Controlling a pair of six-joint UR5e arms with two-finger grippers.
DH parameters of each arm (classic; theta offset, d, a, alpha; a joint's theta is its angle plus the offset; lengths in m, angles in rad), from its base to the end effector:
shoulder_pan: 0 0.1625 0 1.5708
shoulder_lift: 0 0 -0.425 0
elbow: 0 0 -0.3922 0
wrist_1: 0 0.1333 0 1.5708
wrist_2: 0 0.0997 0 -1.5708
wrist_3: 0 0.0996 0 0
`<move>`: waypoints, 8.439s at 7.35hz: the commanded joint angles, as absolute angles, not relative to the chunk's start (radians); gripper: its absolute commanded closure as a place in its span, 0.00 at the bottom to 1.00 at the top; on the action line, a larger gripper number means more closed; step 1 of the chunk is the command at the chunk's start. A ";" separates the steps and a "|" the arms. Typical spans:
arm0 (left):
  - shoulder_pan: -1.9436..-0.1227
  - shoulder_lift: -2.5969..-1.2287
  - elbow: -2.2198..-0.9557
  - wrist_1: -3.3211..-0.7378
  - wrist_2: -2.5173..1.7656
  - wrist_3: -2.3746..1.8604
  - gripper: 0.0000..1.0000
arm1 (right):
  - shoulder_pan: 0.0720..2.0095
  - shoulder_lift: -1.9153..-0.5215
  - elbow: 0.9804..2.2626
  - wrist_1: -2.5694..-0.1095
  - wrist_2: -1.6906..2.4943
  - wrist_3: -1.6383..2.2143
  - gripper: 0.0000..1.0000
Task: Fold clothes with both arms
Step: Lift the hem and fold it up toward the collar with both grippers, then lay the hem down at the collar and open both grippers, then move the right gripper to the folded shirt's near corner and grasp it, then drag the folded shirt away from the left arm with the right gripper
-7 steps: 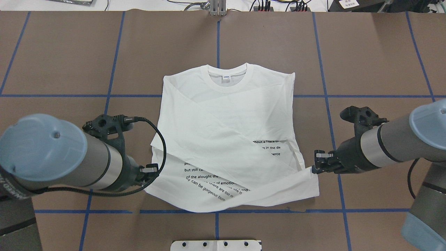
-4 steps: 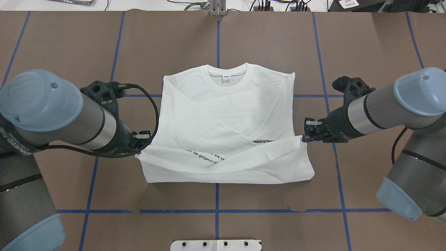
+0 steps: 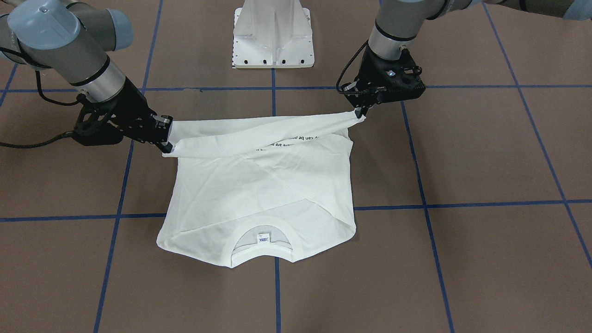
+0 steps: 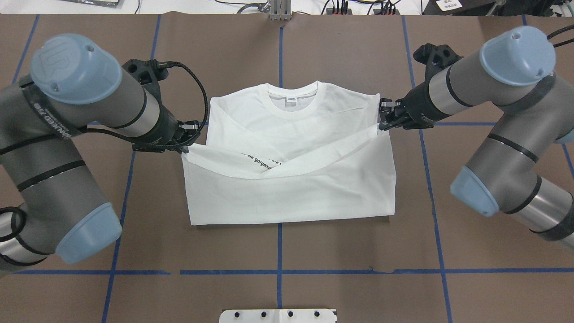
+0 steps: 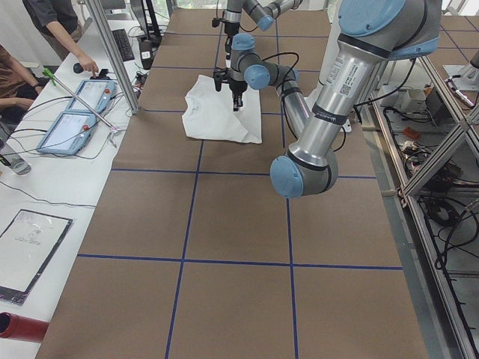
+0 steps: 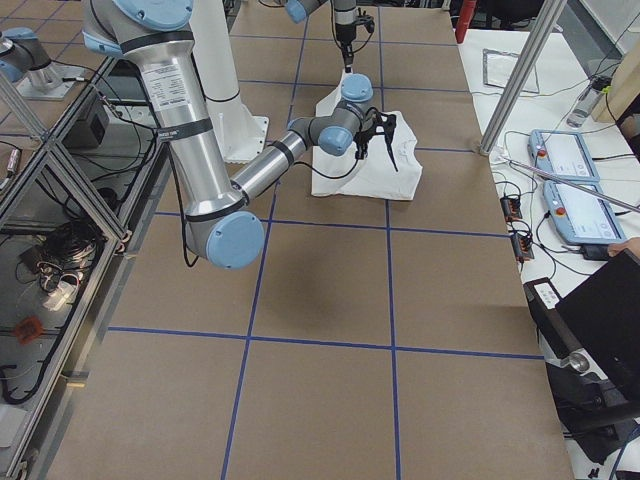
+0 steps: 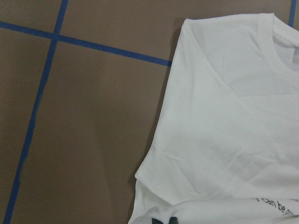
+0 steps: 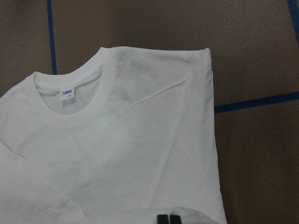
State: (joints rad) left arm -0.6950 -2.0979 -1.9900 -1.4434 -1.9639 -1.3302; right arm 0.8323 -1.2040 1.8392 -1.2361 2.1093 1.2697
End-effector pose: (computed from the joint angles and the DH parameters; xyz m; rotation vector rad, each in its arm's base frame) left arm 0.3833 -0.4435 0.2017 0.0335 0.8902 -0.2632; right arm -0.3397 -0.4954 0.2926 0.0898 -1.0626 0.2191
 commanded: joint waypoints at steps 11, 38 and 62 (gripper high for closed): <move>-0.839 -2.238 -1.428 -1.868 -1.960 -1.336 1.00 | 0.937 -1.080 1.575 -1.232 2.108 1.101 1.00; -0.838 -2.169 -1.690 -1.733 -1.954 -1.382 0.01 | 0.562 -1.262 1.776 -1.301 1.936 1.275 0.10; -0.738 -2.126 -1.775 -1.736 -1.868 -1.463 0.01 | 0.176 -1.663 2.209 -1.302 2.251 1.270 0.00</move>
